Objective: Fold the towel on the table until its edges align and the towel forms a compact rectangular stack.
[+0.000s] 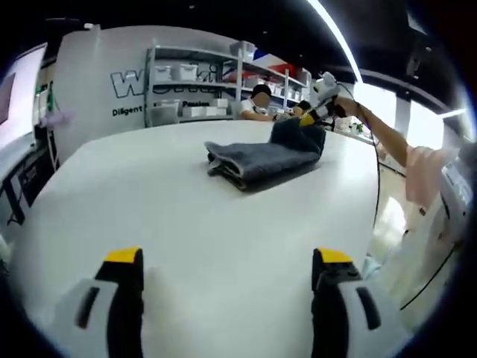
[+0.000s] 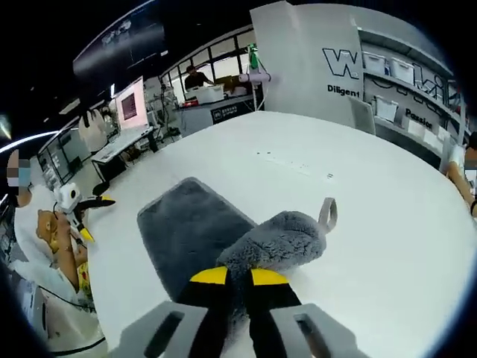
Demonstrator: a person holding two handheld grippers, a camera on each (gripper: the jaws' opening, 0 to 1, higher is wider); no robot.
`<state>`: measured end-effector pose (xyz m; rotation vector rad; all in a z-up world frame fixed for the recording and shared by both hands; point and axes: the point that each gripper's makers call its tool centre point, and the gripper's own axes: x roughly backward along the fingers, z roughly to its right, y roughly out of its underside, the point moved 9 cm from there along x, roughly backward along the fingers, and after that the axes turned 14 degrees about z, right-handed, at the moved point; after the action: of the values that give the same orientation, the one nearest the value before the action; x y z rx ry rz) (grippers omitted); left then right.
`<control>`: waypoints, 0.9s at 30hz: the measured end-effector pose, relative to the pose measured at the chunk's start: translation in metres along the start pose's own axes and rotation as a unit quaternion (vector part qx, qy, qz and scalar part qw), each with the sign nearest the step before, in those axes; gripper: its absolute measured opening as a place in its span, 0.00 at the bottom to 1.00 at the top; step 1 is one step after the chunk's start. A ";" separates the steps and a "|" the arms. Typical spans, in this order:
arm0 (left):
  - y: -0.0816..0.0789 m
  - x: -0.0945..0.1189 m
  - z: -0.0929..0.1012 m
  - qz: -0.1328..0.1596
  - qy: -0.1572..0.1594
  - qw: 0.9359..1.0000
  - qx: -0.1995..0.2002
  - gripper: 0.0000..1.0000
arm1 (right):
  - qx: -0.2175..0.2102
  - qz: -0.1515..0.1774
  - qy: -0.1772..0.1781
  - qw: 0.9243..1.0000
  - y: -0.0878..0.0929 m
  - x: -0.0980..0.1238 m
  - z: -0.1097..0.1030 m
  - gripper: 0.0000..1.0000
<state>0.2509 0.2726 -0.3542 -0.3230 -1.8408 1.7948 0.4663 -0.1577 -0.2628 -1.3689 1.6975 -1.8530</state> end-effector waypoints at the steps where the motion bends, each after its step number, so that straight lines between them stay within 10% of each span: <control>1: 0.000 0.001 0.000 0.000 0.000 1.000 0.000 0.99 | 0.002 -0.001 -0.002 1.000 -0.002 -0.003 -0.001 0.08; 27: 0.004 0.026 -0.007 0.005 -0.022 1.000 0.005 0.98 | 0.063 -0.013 -0.078 0.995 -0.061 -0.100 -0.093 0.08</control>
<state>0.2324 0.2930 -0.3533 -0.2908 -1.8630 1.8308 0.4692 -0.0097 -0.2402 -1.4490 1.4675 -1.7824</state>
